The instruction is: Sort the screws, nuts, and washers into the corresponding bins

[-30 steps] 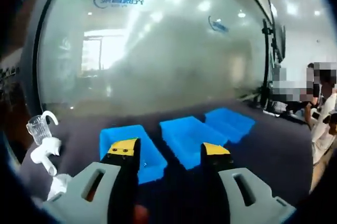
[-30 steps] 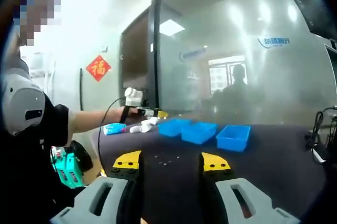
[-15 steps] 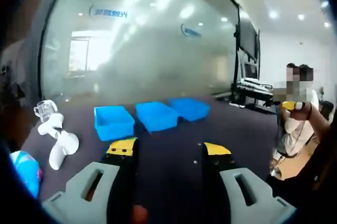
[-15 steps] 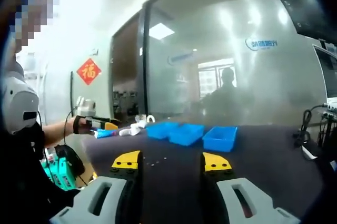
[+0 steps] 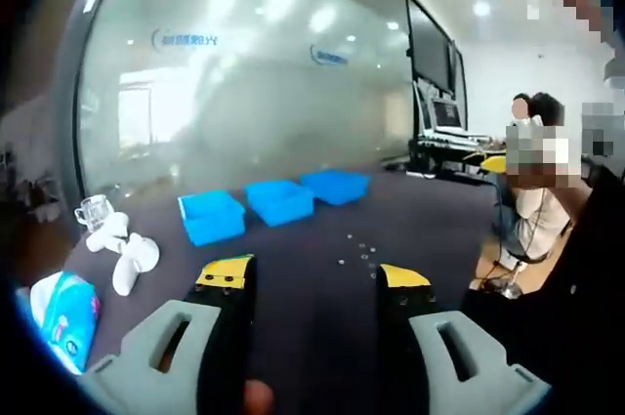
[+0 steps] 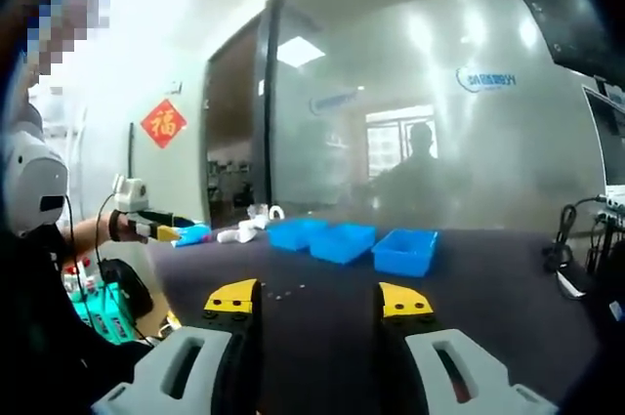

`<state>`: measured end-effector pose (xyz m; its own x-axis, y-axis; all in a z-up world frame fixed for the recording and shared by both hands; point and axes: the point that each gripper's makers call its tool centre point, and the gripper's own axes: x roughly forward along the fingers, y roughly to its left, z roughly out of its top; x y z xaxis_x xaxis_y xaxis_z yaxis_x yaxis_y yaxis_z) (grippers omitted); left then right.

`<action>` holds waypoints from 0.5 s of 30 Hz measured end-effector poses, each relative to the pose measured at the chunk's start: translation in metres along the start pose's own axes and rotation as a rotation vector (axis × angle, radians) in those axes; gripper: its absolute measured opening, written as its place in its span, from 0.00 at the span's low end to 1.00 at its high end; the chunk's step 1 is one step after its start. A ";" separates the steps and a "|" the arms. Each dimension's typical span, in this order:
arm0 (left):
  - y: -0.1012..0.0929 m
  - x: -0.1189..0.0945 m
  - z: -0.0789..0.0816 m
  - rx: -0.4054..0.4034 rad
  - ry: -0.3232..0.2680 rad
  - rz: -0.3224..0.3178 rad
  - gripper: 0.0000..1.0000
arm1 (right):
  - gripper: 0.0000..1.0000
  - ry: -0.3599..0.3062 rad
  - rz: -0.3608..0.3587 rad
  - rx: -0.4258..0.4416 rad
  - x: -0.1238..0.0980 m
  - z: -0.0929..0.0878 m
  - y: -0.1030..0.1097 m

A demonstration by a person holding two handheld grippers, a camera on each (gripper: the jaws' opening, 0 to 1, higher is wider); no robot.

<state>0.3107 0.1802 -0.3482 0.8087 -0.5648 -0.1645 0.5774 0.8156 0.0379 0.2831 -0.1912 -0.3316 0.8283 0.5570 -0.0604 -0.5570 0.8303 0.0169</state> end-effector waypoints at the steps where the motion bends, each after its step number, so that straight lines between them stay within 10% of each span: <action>1: 0.000 0.000 0.000 0.001 -0.002 -0.001 0.47 | 0.42 0.001 0.000 0.001 0.000 -0.001 0.000; 15: -0.008 -0.004 0.006 -0.024 -0.019 -0.036 0.47 | 0.42 0.051 0.002 -0.053 -0.001 -0.007 -0.004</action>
<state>0.3034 0.1746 -0.3416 0.7894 -0.5962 -0.1463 0.6037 0.7971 0.0088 0.2837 -0.1949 -0.3388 0.8240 0.5555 -0.1115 -0.5619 0.8264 -0.0356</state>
